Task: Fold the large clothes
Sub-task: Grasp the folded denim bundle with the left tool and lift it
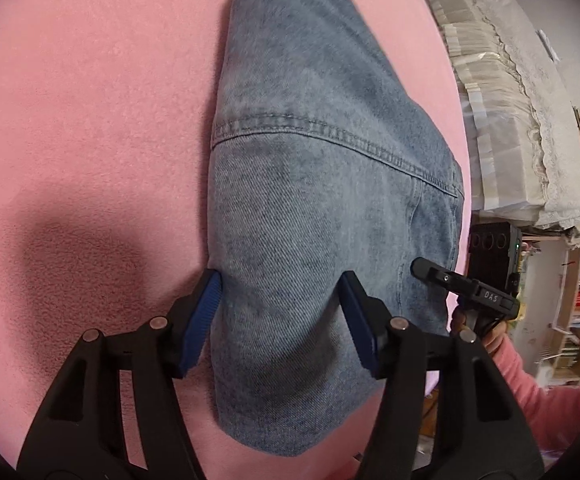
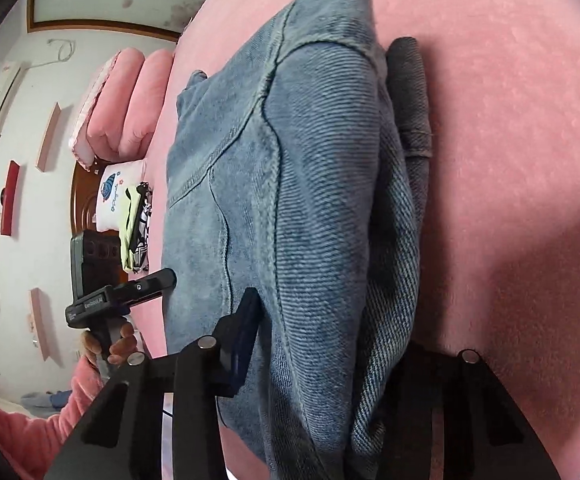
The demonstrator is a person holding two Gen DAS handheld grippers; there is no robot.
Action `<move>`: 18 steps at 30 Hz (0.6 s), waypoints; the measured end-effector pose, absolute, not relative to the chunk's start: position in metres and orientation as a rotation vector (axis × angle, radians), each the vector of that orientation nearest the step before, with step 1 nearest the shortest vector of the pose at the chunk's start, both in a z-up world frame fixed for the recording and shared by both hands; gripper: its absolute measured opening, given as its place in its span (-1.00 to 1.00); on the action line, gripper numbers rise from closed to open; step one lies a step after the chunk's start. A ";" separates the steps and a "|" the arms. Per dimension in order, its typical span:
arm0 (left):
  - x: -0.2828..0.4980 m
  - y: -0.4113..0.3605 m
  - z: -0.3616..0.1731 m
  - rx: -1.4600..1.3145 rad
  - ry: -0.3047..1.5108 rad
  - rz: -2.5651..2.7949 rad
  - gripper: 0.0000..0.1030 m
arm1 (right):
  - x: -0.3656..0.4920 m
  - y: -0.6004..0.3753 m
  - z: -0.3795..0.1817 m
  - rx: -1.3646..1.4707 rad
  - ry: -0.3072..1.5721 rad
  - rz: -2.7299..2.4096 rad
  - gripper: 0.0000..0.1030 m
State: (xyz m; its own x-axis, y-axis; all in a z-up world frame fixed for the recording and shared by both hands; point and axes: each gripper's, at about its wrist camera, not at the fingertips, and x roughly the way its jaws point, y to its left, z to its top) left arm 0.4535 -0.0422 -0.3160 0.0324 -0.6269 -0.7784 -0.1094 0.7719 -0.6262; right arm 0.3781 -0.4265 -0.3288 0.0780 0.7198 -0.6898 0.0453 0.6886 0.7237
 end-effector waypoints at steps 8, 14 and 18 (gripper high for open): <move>0.462 -0.045 -0.341 -0.722 1.558 -0.444 0.30 | 0.379 -0.424 -0.324 0.653 1.422 0.554 -0.28; 0.447 -0.055 -0.317 -0.670 1.462 -0.357 -0.05 | 0.375 -0.409 -0.302 0.562 1.362 0.539 -0.60; 0.438 -0.063 -0.287 -0.613 1.378 -0.321 -0.19 | 0.370 -0.394 -0.277 0.479 1.311 0.525 -0.66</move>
State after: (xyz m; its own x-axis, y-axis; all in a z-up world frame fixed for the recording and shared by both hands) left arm 0.4376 -0.0626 -0.2873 0.1821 -0.5532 -0.8129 -0.1368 0.8044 -0.5781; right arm 0.3701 -0.3935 -0.2766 0.1747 0.6111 -0.7720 -0.0910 0.7907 0.6053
